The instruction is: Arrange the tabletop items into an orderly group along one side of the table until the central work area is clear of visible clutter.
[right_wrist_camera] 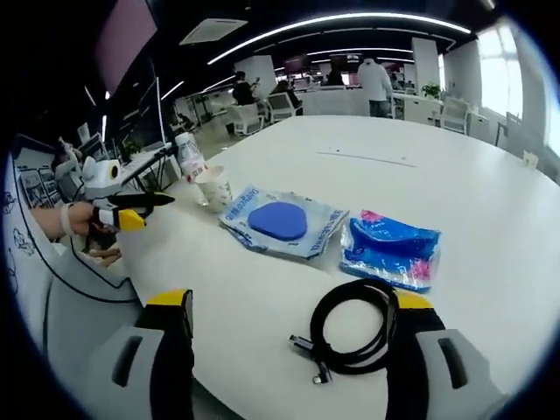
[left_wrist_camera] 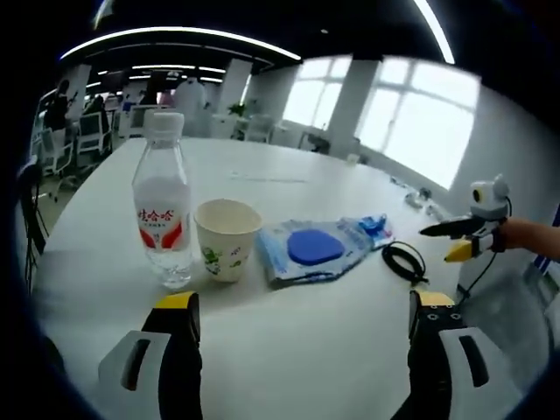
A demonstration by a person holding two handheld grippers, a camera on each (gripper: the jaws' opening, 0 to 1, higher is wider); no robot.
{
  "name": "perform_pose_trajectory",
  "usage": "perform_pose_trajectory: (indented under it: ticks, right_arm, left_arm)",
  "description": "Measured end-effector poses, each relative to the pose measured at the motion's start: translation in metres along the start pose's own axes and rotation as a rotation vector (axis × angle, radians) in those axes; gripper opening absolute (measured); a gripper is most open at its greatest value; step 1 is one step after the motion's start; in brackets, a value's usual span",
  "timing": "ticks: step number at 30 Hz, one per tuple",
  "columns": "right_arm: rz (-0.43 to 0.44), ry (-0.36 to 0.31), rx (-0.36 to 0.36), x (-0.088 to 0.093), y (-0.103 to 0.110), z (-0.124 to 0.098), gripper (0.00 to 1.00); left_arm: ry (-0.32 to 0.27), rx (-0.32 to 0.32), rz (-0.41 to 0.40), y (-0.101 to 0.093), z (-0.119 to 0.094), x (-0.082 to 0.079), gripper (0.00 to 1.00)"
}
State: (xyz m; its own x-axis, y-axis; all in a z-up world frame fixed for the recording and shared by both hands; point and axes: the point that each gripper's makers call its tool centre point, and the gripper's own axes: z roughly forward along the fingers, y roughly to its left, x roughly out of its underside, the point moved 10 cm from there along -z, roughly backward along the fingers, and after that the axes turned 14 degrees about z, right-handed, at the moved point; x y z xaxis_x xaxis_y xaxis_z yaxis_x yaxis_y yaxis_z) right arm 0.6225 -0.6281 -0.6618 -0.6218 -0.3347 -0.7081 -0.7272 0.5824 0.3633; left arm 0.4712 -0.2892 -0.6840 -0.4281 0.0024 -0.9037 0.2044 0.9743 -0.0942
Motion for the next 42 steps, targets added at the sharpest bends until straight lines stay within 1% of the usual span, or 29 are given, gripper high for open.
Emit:
perform_pose_trajectory:
  ticks: [5, 10, 17, 23, 24, 28, 30, 31, 34, 35, 37, 38, 40, 42]
  right_arm:
    - [-0.003, -0.006, -0.003, 0.005, 0.004, -0.009, 0.92]
    - [-0.003, -0.009, 0.0, 0.012, 0.006, -0.019, 0.94]
    - [-0.007, -0.013, 0.002, 0.021, 0.002, -0.033, 0.95]
    - [-0.008, -0.007, -0.003, 0.034, -0.002, -0.046, 0.97]
    - [-0.011, -0.006, -0.005, 0.035, -0.002, -0.048, 0.99]
    - [-0.011, -0.008, 0.0, 0.042, -0.005, -0.055, 1.0]
    - [-0.015, -0.013, -0.001, 0.045, -0.006, -0.059, 1.0]
    - [-0.016, -0.018, 0.004, 0.046, -0.005, -0.06, 1.0]
    - [-0.019, -0.029, 0.017, 0.049, -0.008, -0.065, 1.0]
    - [-0.023, -0.029, 0.015, 0.05, -0.008, -0.066, 1.0]
    - [-0.024, -0.059, 0.033, 0.051, -0.009, -0.069, 1.0]
    - [-0.017, -0.058, 0.03, 0.053, -0.01, -0.071, 1.0]
    - [-0.003, -0.067, 0.033, 0.056, -0.009, -0.073, 1.0]
    - [-0.005, -0.079, 0.026, 0.057, -0.009, -0.073, 1.0]
  left_arm:
    - [-0.018, -0.005, 0.006, -0.005, -0.012, 0.0, 0.97]
    - [-0.025, -0.015, 0.006, -0.01, -0.023, 0.004, 0.97]
    - [-0.036, -0.022, 0.024, -0.017, -0.037, 0.007, 0.97]
    - [-0.05, -0.056, 0.027, -0.023, -0.052, 0.008, 0.97]
    - [-0.052, -0.06, 0.026, -0.024, -0.056, 0.009, 0.97]
    - [-0.053, -0.081, 0.028, -0.029, -0.066, 0.014, 0.97]
    - [-0.055, -0.097, 0.032, -0.03, -0.071, 0.015, 0.97]
    - [-0.066, -0.102, 0.036, -0.031, -0.074, 0.015, 0.97]
    - [-0.077, -0.119, 0.047, -0.034, -0.081, 0.016, 0.97]
    - [-0.08, -0.121, 0.047, -0.034, -0.083, 0.017, 0.97]
    - [-0.082, -0.134, 0.042, -0.032, -0.085, 0.019, 0.97]
    - [-0.069, -0.137, 0.038, -0.032, -0.086, 0.022, 0.97]
    - [-0.082, -0.145, 0.055, -0.034, -0.089, 0.023, 0.97]
    - [-0.085, -0.152, 0.052, -0.034, -0.091, 0.025, 0.97]
